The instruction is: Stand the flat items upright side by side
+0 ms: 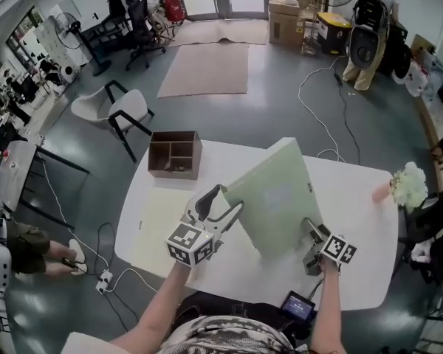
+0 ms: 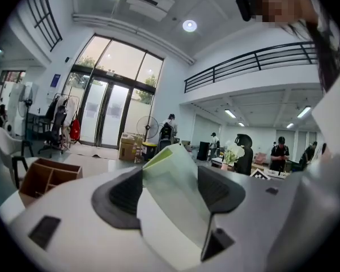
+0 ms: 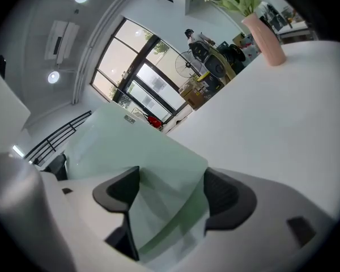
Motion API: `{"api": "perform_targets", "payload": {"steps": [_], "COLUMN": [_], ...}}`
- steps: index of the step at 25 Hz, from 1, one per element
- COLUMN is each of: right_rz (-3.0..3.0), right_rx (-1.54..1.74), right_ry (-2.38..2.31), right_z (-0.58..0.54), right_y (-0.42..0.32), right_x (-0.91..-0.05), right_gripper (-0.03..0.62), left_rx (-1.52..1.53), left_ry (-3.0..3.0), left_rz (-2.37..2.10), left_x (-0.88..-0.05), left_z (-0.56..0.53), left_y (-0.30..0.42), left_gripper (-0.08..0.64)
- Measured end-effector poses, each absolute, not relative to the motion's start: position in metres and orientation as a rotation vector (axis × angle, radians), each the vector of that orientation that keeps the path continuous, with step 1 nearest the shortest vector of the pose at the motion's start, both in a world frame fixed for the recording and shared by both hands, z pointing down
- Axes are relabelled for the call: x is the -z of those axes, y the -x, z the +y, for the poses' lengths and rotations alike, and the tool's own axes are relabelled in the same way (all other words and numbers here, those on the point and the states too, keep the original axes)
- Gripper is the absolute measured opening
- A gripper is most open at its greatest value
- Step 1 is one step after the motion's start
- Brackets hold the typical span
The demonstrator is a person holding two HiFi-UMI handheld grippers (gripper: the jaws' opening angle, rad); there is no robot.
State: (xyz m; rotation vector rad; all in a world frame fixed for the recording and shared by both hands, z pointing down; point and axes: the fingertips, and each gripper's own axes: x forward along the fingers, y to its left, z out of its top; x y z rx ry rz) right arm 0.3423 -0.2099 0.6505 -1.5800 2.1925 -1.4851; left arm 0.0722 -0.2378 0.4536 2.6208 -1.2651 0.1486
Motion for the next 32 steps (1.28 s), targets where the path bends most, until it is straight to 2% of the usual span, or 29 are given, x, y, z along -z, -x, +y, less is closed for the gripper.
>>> {"api": "perform_targets", "payload": {"steps": [17, 22, 32], "right_rz": [2.234, 2.233, 2.212], "right_rx": [1.369, 1.34, 1.159], "right_ry": [1.932, 2.008, 2.002], "right_z": [-0.217, -0.203, -0.155], "right_y": [-0.336, -0.333, -0.317], "right_x": [-0.652, -0.649, -0.604], "right_gripper": [0.37, 0.286, 0.275], "left_rx": [-0.031, -0.041, -0.152], "left_ry": [-2.963, -2.974, -2.994], "left_rz": [-1.011, -0.891, -0.713], "left_x": [-0.38, -0.385, -0.412], "left_z": [-0.158, -0.146, -0.14], "left_y": [-0.117, -0.128, -0.138], "left_gripper": [0.302, 0.301, 0.302]}}
